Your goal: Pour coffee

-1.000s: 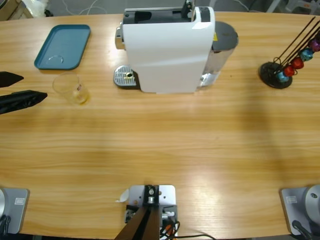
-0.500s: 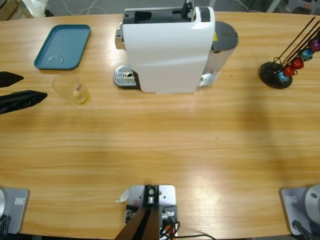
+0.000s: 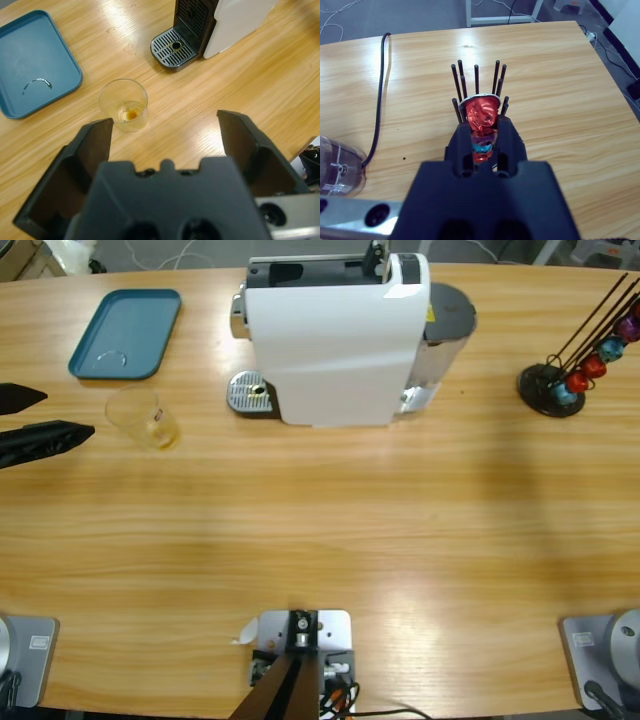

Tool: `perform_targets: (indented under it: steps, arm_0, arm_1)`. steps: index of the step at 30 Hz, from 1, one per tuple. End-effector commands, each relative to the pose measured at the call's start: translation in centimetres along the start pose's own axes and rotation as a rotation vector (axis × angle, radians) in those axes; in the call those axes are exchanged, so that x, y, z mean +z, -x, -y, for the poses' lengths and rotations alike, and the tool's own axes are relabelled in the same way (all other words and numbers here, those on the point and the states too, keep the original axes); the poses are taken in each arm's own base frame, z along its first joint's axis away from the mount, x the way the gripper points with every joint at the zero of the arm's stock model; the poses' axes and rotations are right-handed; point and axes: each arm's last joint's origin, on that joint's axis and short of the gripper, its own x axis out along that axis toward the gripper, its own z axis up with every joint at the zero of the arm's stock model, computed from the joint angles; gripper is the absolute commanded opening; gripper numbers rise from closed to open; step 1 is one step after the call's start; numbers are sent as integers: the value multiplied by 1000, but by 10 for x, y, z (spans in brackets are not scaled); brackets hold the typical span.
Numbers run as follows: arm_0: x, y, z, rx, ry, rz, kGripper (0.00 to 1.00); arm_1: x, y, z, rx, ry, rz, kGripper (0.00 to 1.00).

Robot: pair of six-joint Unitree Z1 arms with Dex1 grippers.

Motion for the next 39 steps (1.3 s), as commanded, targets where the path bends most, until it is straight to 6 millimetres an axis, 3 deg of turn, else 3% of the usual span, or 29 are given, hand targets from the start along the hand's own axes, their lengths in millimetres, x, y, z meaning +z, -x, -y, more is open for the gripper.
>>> perform_targets:
  steps: [1,16,24,31,39]
  arm_0:
    - [-10,-10,2,-20,-5,-49,895]
    - [-10,-10,2,-21,-5,-51,895]
    - [-10,-10,2,-21,-5,-52,895]
    - [-10,-10,2,-23,-5,-49,895]
    - [-11,-8,2,-23,-1,-39,890]
  arm_1:
    - [-4,-1,3,-16,0,-2,0]
    - [18,21,10,-24,4,68,0]
    - [34,47,18,1,44,134,0]
    - [36,74,4,318,307,229,0]
    - [9,137,-7,832,569,255,0]
